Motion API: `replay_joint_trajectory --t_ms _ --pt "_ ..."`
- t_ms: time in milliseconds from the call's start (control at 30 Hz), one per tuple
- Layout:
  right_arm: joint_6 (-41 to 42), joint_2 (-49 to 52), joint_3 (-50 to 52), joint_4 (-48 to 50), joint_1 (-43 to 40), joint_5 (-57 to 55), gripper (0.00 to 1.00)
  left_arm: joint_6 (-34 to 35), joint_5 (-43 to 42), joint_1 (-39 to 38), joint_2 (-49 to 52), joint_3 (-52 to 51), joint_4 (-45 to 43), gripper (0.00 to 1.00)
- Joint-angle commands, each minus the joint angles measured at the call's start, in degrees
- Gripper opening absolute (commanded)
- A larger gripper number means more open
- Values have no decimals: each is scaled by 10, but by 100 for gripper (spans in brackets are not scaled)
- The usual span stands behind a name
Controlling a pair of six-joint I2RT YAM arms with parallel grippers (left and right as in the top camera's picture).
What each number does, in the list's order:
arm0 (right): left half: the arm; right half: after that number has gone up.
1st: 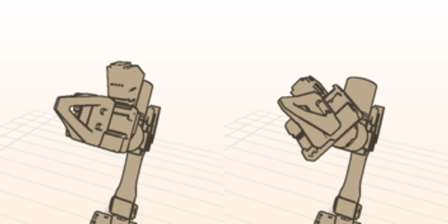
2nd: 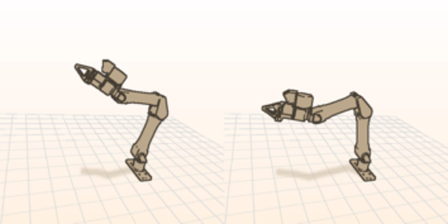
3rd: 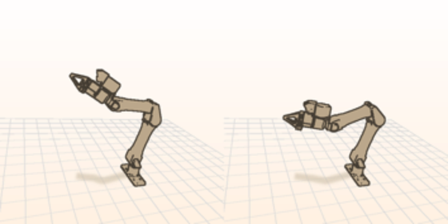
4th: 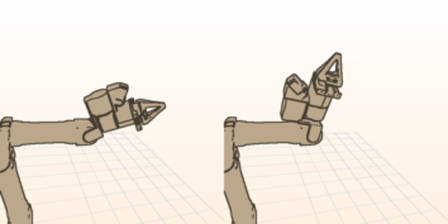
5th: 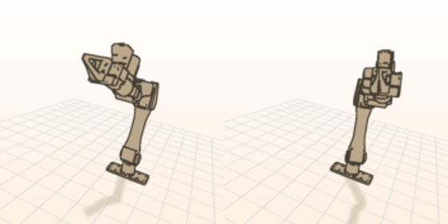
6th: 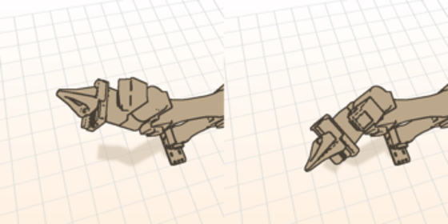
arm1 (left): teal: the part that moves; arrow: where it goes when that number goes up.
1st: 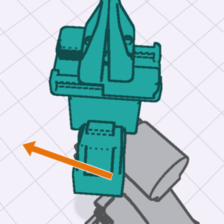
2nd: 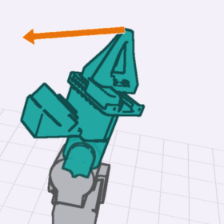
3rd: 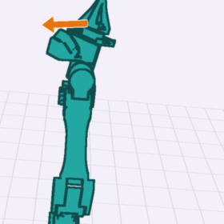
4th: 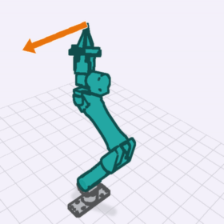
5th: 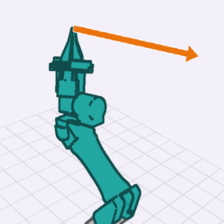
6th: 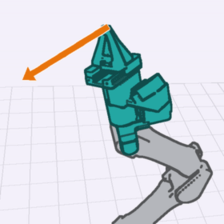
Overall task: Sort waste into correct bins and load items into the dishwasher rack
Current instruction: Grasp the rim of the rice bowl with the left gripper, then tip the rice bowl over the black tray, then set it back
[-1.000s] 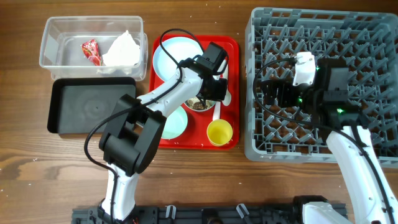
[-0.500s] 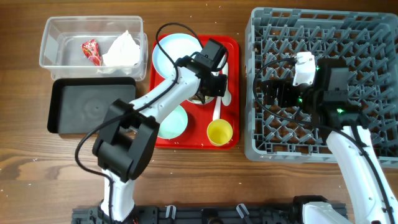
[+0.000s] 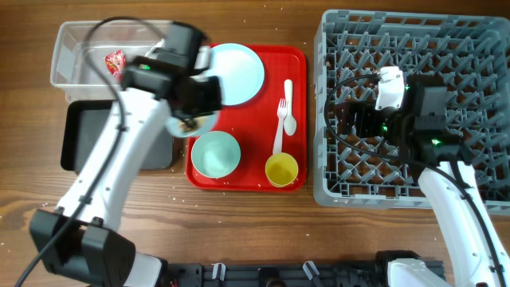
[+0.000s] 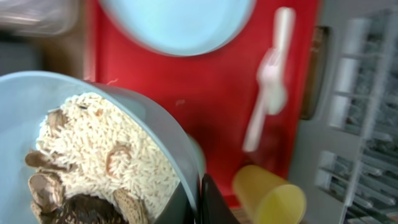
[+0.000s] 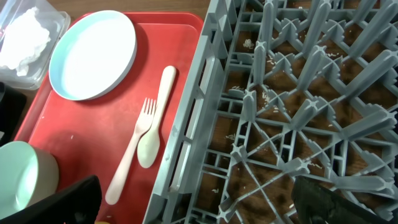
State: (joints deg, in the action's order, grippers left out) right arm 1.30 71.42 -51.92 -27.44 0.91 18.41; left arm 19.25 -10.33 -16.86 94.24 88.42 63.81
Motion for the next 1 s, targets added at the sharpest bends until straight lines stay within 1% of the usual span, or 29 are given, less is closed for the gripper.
replay_joint_trajectory --t_ms 0,100,233,367,467,600,667,733,900,967 --pt "6 6 -10 0 -1 10 100 -51 -37 94 -3 -13 30 4" --pt "6 6 -10 0 -1 10 100 -97 -110 179 4 -49 14 4" --pt "6 6 -10 0 -1 10 100 -152 -220 260 21 -101 -35 4" --pt "6 6 -10 0 -1 10 100 -159 -345 338 53 -157 -107 4" --pt "6 6 -10 0 -1 10 100 -159 -396 374 78 -174 -135 4" --pt "6 7 -10 -1 -1 10 100 -161 -459 408 112 -180 -139 4" --pt "6 8 -10 0 -1 10 100 -178 -499 424 123 -181 -138 4" --pt "6 10 -10 -1 -1 10 100 -204 -546 447 125 -181 -138 4" --pt "6 15 -10 -2 -1 10 100 -205 -621 504 126 -181 -143 4" --pt "6 16 -10 -1 -1 10 100 -204 -663 523 127 -181 -141 4"
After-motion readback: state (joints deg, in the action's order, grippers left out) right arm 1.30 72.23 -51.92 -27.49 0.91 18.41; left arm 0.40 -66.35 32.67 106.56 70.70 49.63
